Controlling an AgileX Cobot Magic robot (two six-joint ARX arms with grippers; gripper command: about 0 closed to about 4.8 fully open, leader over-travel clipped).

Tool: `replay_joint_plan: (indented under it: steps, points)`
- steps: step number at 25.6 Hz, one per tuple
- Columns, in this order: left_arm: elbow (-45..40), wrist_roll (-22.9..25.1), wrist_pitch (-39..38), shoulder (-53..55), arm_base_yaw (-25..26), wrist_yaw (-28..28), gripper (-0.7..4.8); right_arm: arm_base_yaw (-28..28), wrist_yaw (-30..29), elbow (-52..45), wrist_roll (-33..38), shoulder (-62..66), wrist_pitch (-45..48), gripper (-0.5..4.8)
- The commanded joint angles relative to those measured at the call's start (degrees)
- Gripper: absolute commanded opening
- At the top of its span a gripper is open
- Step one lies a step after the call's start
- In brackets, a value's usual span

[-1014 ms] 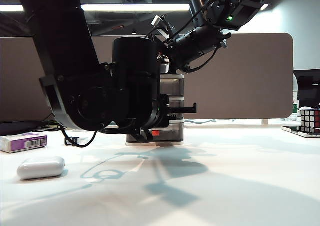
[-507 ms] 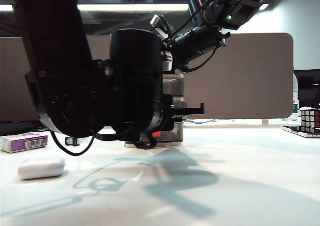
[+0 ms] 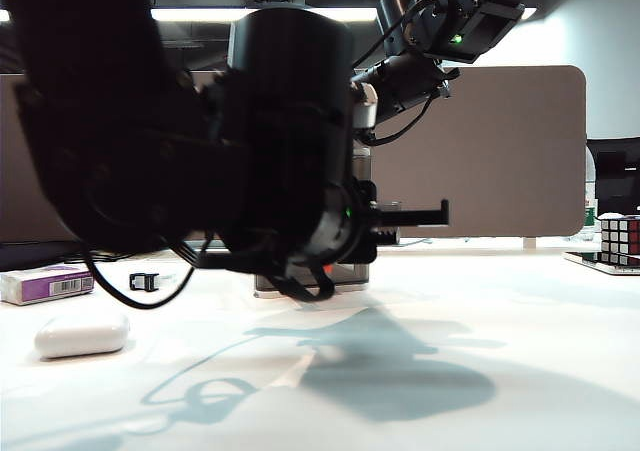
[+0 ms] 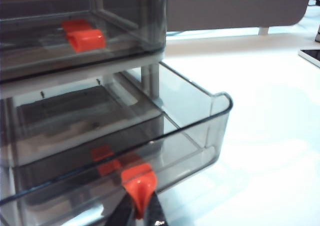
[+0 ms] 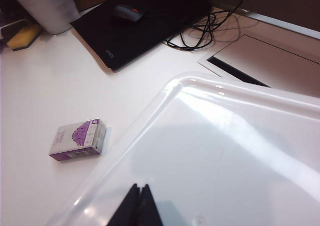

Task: Open the second layer of the drawer on the table, pick up the earphone case on the table and put it in, and finally close the drawer.

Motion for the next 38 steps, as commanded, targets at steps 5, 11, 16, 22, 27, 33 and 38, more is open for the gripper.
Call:
replay_joint_plan:
  steps: [5, 11, 16, 22, 27, 33, 38]
  points:
    - [-0.8, -0.4, -6.8, -4.1, -0.2, 0.9, -0.06, 0.0, 0.8, -0.6, 0.3, 1.2, -3.7, -0.05]
    - [-0.8, -0.4, -8.1, -4.1, -2.4, 0.8, -0.06, 0.0, 0.7, -0.6, 0.3, 1.2, -3.7, -0.05]
    - [-0.8, -0.4, -9.7, -4.1, -2.4, 0.8, 2.97, 0.0, 0.7, -0.6, 0.3, 1.2, -4.5, -0.05]
    - [-2.0, -2.1, -25.2, -9.4, -3.2, -0.5, 3.78, 0.0, 0.7, -0.6, 0.2, 1.2, -4.9, -0.05]
    - [-9.2, -7.0, -29.7, -19.7, -3.8, -0.2, 3.77, 0.0, 0.5, -0.6, 0.2, 1.2, -5.0, -0.05]
    - [-20.0, -5.9, -48.9, -48.2, -2.6, 8.7, 3.77, 0.0, -1.0, -0.6, 0.3, 1.2, -6.1, -0.05]
    - [-20.0, 3.5, -71.8, -68.0, 6.4, 26.9, 3.77, 0.0, -3.7, -0.6, 0.3, 1.2, -6.9, -0.05]
